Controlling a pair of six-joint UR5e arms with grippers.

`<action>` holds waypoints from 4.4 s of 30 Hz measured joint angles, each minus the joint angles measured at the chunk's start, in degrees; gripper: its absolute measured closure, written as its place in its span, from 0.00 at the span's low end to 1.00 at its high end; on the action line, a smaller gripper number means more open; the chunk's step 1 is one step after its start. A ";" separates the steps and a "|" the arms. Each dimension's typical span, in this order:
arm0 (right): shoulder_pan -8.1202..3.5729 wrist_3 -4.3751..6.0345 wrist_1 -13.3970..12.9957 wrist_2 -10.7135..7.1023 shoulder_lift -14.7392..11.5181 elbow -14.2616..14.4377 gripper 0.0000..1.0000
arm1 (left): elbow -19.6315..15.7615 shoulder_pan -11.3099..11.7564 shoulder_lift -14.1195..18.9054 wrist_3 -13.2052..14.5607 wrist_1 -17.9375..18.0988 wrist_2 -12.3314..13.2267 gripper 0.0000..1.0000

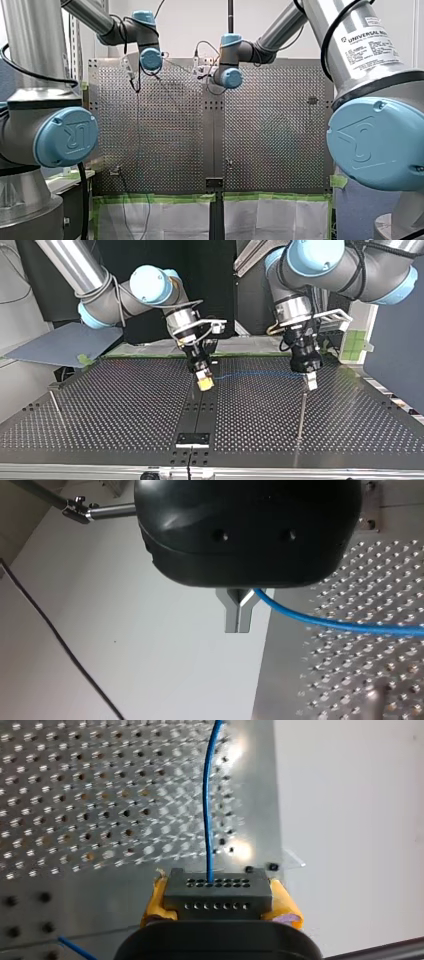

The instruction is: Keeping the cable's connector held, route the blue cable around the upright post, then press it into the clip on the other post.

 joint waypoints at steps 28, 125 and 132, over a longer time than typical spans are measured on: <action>0.20 3.61 3.56 -2.01 4.34 -12.11 1.00 | 8.28 14.70 -5.03 -3.79 -6.95 13.86 1.00; 0.48 0.16 5.88 -1.38 24.48 -12.40 1.00 | 10.47 19.56 -24.27 -15.86 -9.24 27.13 0.01; 1.04 -1.39 5.96 -0.24 27.12 -11.38 1.00 | 10.47 19.53 -24.33 -16.31 -9.21 27.40 0.01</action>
